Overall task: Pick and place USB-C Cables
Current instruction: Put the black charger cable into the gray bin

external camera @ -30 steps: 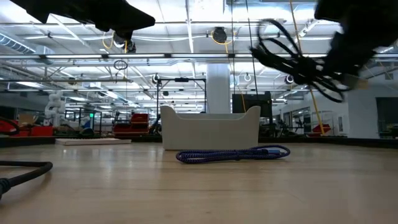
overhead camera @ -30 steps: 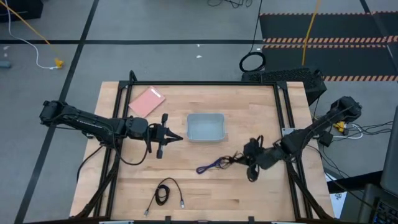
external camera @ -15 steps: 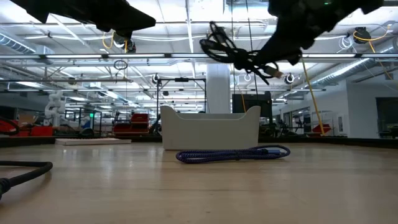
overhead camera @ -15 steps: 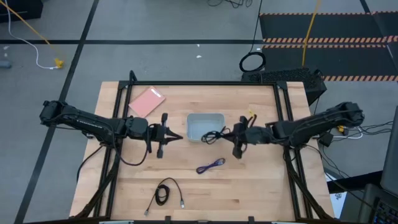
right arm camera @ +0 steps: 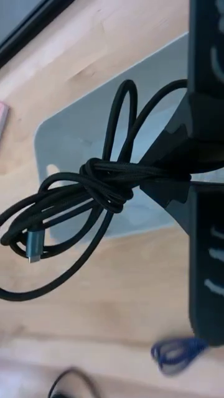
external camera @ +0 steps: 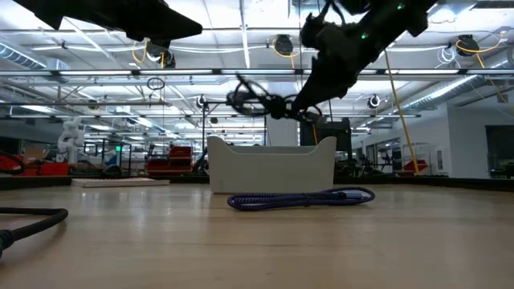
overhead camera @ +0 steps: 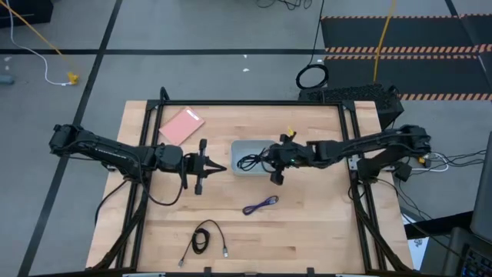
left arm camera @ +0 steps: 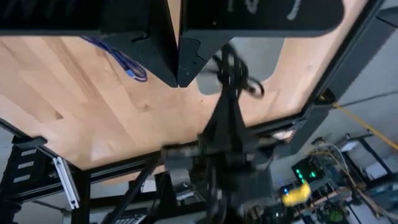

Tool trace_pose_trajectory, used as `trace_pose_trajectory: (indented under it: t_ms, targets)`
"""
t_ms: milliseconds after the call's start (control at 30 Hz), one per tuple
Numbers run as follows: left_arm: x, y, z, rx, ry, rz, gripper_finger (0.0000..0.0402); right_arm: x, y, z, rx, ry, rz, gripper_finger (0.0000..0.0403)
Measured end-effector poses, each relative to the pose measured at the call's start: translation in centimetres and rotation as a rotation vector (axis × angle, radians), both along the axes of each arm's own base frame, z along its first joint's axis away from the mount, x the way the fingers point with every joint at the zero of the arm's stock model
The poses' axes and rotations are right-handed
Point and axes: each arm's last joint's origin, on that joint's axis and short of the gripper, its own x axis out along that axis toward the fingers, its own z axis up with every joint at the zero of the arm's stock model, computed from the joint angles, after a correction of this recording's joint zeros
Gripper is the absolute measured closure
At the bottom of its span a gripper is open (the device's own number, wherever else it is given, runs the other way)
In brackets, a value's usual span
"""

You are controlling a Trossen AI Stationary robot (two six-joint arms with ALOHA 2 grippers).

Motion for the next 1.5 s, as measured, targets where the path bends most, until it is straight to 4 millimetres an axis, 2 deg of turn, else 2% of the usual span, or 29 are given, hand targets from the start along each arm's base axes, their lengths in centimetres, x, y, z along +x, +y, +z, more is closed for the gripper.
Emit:
trace_pose_trajectory:
  t_ms: [200,367,733,1167,1300,1500]
  targets:
    - [0.1,0.1,0.2,0.032,-0.02,-0.003,0.0392,1.4,-1.2,-1.6,-0.02,0.053,-0.02,0.039]
    - [0.1,0.3,0.1,0.018,-0.014,0.007,0.0392,1.8,-1.9,-2.9,-0.024,0.098,-0.035,0.039]
    - [0.1,0.3,0.1,0.029,-0.013,0.009,0.0392,2.5,-2.1,-5.2,-0.068,0.179,0.004,0.0389]
    - [0.1,0.3,0.1,0.005,-0.01,0.013,0.0392,3.1,-2.2,-5.2,-0.092,0.132,0.02,0.0388]
    - [0.1,0.3,0.1,-0.01,-0.01,0.016,0.0392,3.0,-2.2,-5.3,-0.092,0.136,0.018,0.0368]
    - [0.1,0.3,0.1,-0.079,-0.008,0.031,0.0391,3.1,-2.2,-5.0,-0.092,0.112,0.015,0.0312]
